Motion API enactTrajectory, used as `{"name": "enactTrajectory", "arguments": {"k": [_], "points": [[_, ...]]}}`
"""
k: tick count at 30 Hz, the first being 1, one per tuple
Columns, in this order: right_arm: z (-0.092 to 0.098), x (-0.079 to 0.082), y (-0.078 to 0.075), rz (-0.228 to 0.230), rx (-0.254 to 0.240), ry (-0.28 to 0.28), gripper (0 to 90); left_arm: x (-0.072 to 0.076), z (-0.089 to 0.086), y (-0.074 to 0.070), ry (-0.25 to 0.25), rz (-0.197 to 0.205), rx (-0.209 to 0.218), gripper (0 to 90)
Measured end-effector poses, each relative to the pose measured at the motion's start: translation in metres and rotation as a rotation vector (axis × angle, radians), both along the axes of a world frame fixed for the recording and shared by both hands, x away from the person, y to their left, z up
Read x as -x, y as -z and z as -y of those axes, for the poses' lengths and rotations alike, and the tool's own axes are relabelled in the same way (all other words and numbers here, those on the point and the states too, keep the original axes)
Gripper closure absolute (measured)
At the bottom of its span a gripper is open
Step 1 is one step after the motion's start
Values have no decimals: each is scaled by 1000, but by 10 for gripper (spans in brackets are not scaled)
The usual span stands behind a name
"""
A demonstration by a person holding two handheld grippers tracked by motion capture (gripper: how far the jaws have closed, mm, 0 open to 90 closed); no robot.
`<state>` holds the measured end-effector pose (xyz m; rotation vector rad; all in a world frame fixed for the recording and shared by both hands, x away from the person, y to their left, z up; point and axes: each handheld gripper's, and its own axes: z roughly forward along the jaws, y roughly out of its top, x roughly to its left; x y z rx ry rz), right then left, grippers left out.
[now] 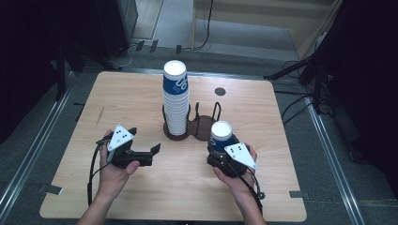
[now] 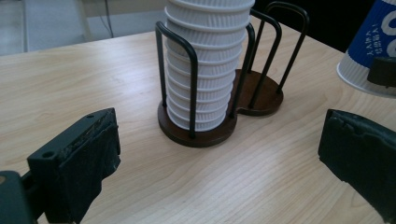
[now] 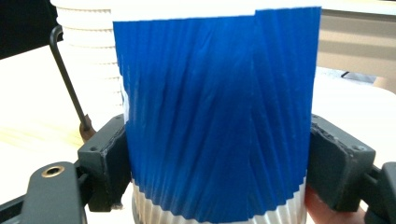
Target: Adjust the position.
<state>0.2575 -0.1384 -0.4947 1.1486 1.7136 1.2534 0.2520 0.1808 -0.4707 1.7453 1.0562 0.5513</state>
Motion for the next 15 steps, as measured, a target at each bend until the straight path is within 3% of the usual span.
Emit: {"name": "enactTrajectory", "arguments": {"k": [5, 15], "points": [[-6, -1, 5, -7, 21, -12, 185, 0, 8, 3, 56, -8, -13, 0], [-19, 4, 10, 11, 73, -46, 185, 2, 17, -2, 122, -19, 27, 0]]}}
